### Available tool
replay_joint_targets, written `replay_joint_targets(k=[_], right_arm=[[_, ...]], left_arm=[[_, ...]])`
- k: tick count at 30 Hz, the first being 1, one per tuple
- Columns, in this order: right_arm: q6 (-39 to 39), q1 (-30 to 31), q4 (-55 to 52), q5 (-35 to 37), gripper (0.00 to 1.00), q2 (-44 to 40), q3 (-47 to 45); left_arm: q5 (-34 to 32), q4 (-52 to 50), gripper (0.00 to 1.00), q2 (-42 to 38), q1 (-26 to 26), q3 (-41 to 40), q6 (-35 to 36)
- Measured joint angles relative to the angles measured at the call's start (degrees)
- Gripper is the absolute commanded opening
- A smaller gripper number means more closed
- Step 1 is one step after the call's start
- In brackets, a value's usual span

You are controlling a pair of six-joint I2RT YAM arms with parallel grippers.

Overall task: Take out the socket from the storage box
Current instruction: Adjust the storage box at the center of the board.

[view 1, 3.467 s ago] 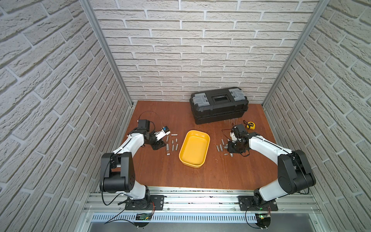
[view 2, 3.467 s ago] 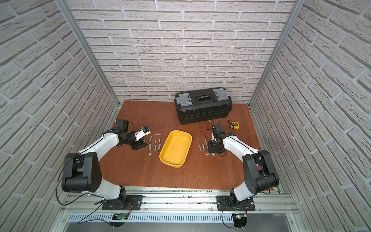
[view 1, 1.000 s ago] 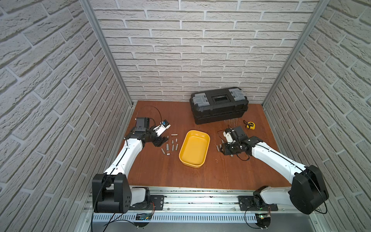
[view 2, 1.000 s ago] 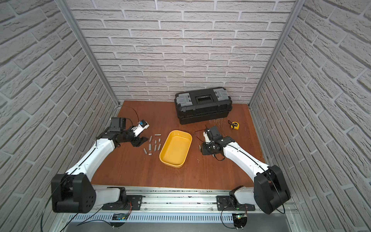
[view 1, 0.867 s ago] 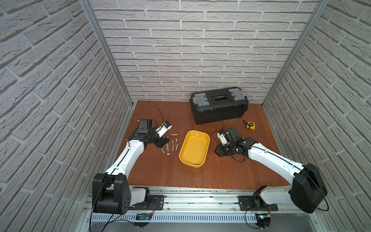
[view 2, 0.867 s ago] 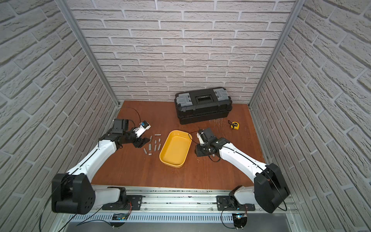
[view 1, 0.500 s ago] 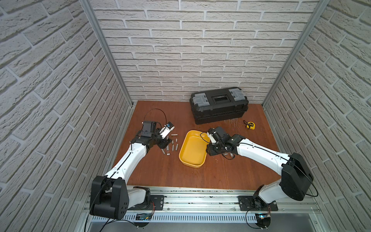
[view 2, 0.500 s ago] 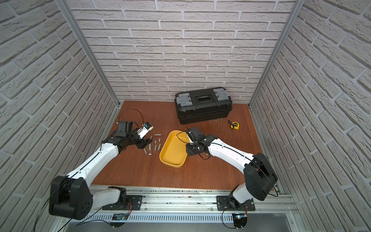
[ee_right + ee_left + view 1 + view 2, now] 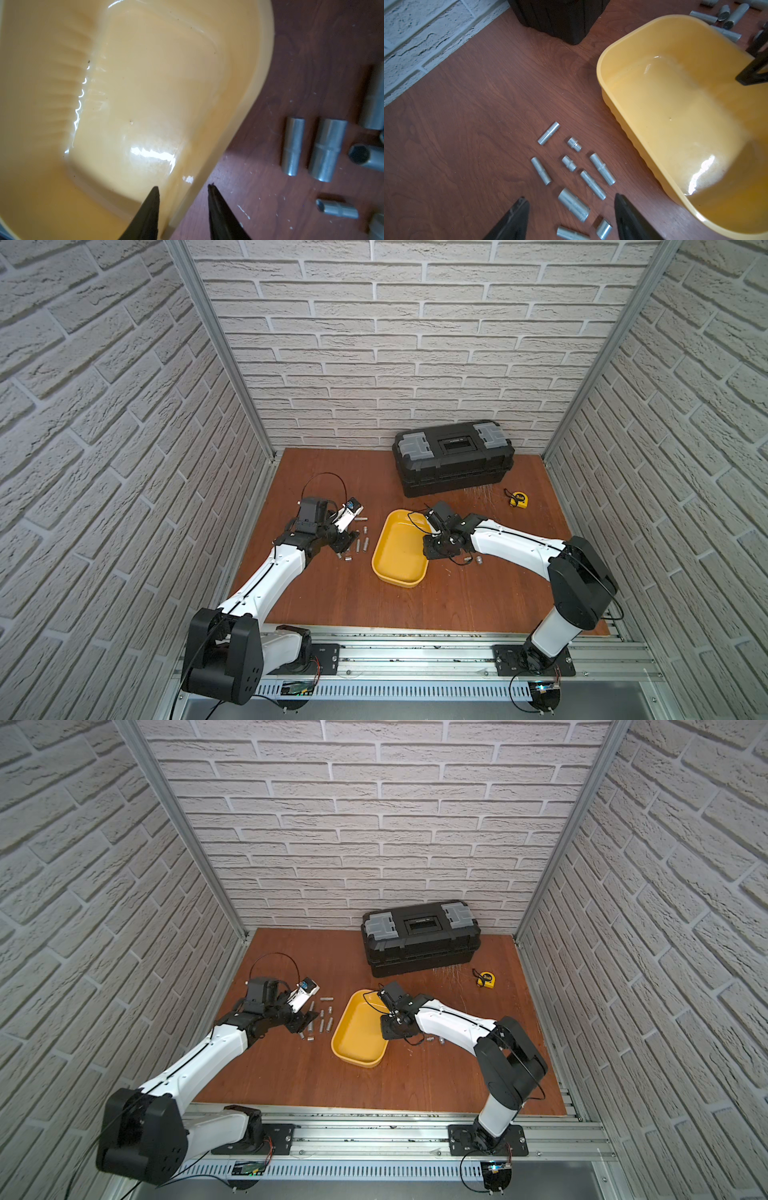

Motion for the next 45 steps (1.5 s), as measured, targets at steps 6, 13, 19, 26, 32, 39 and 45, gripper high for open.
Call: replay_joint_targets(k=[6,13,19,26,32,39,45], right_arm=[[0.2,0.0,-0.66,0.42,0.21,2.12,0.59],[-2.23,0.0,-3.82,1.62,0.07,2.93,3.67],[-5.25,-0.04,-7.56,2.01,0.02,2.95,5.49],[-9.31,-1.03,-13.07,-0.28,0.02,3.85,9.03],[-12.57,-2.75,-17.31,-4.66,0.02,4.59,9.84],[-15.15,-5.62,-21.16,-8.63,0.02,4.59,11.04],[-15.85,-6.08,-24.41,-9.38,0.02,4.59,12.09]], left_arm=[[-0.63,0.74,0.69,-0.07,-1.07,-0.72,-0.44],[-1.18,1.51,0.69,-0.07,-1.55,-0.76,-0.48],[-1.46,1.92,0.7,-0.07,-1.77,-0.92,-0.48],[-2.19,1.92,0.7,-0.07,-1.99,-1.4,-0.48],[-2.34,1.92,0.7,-0.07,-2.03,-1.4,-0.48],[-2.34,1.92,0.71,-0.07,-2.12,-1.4,-0.48],[-2.36,1.92,0.71,-0.07,-2.14,-1.4,-0.48]])
